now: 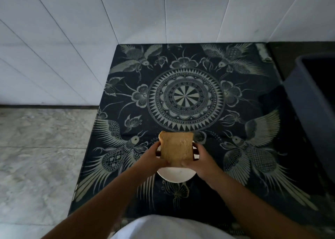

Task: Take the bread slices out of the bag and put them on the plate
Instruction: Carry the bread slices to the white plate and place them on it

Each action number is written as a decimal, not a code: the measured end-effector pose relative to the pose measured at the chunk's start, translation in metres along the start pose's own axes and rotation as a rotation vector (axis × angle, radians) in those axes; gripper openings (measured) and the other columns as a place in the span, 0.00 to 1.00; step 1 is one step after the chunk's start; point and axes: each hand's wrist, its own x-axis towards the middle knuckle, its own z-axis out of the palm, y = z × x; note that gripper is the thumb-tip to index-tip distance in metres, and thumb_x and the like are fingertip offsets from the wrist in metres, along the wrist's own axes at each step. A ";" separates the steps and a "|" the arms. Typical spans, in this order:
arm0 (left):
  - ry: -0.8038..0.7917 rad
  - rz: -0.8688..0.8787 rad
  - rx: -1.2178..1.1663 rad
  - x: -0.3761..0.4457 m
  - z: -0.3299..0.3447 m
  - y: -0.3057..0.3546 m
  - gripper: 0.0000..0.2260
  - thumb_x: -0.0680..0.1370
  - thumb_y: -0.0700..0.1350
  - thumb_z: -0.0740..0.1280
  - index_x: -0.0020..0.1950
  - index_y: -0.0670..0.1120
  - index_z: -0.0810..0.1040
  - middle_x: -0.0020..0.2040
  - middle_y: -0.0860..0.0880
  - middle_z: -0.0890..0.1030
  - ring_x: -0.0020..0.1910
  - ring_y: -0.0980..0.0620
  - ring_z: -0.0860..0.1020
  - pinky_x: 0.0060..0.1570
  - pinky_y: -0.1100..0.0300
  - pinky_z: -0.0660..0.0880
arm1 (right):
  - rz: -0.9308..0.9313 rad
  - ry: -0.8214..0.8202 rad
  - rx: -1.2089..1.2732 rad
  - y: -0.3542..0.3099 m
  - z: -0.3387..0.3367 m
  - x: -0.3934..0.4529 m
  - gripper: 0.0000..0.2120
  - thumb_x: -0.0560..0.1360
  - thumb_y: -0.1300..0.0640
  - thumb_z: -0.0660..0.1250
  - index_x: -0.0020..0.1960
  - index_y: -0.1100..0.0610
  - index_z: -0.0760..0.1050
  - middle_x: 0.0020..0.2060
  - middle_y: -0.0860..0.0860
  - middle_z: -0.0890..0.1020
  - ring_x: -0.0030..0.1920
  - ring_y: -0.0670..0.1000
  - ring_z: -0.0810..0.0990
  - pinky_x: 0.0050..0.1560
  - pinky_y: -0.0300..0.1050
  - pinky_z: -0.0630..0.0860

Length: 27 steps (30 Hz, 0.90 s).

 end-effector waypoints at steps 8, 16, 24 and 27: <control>0.029 0.010 0.102 0.042 -0.010 -0.007 0.38 0.70 0.44 0.77 0.75 0.54 0.62 0.59 0.48 0.78 0.54 0.47 0.79 0.49 0.50 0.79 | 0.017 0.095 -0.119 0.000 0.010 0.036 0.36 0.71 0.61 0.75 0.73 0.54 0.61 0.62 0.52 0.74 0.62 0.52 0.74 0.57 0.50 0.74; 0.164 -0.007 0.156 0.048 0.009 -0.018 0.25 0.71 0.46 0.75 0.66 0.53 0.72 0.53 0.58 0.79 0.47 0.61 0.77 0.40 0.66 0.73 | 0.058 0.257 -0.293 0.009 0.021 0.047 0.31 0.67 0.55 0.76 0.67 0.53 0.70 0.60 0.51 0.77 0.61 0.53 0.75 0.60 0.57 0.75; 0.212 -0.030 0.141 0.047 0.019 -0.021 0.30 0.72 0.47 0.73 0.72 0.51 0.67 0.59 0.47 0.69 0.54 0.50 0.74 0.50 0.56 0.71 | 0.042 0.316 -0.341 0.013 0.025 0.044 0.28 0.68 0.58 0.76 0.65 0.54 0.73 0.59 0.53 0.75 0.58 0.54 0.77 0.57 0.53 0.77; 0.239 -0.015 0.159 0.047 0.019 -0.023 0.28 0.73 0.45 0.73 0.72 0.51 0.68 0.58 0.48 0.71 0.53 0.51 0.75 0.49 0.58 0.72 | 0.033 0.326 -0.345 0.013 0.025 0.043 0.28 0.68 0.58 0.76 0.65 0.54 0.73 0.59 0.53 0.74 0.58 0.54 0.77 0.57 0.53 0.77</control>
